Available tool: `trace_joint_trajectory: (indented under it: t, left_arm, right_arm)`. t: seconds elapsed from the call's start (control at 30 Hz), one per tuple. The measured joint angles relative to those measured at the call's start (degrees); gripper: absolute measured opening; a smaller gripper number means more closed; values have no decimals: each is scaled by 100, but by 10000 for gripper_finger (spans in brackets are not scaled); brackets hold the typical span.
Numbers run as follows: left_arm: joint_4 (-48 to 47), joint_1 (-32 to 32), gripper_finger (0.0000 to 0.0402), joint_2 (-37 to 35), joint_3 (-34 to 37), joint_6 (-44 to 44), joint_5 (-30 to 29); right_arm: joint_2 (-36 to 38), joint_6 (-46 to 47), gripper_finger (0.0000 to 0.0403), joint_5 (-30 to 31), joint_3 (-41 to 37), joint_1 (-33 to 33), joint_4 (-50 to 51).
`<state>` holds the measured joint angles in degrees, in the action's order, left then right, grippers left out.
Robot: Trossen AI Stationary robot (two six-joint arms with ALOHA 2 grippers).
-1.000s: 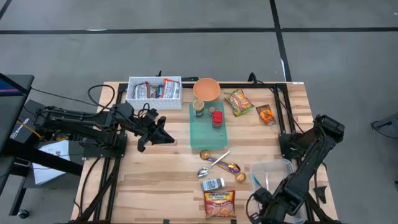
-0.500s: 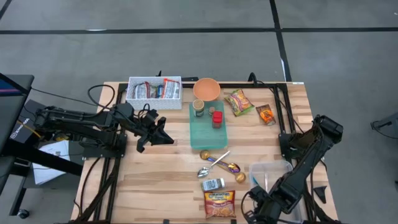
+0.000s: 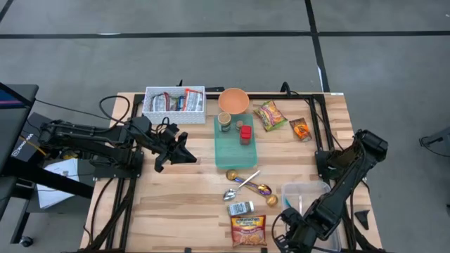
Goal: Pick & Place Food Item
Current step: Adjust the white transparent bin, then put the white seasoning into the blue bin
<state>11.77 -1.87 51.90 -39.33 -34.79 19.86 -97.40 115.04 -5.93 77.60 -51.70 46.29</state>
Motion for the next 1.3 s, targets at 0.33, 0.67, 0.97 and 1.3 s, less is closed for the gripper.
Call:
trace_joint_trajectory:
  t: [0.33,0.67,0.97,1.3]
  left_arm:
    - [0,0,0,0,0,0,-2]
    - [0,1,0,1,0,147,-176]
    - [0,1,0,2,0,157,-614]
    - [0,0,0,2,0,114,-953]
  right_arm:
    - [533,341,9,686,-7,-273,912]
    - [1981,-303,62,2178,-4,17,2330]
    - [2818,-3603,72,2232,-2,2062,2406]
    - [2261,-6830,72,402,2,4509,943]
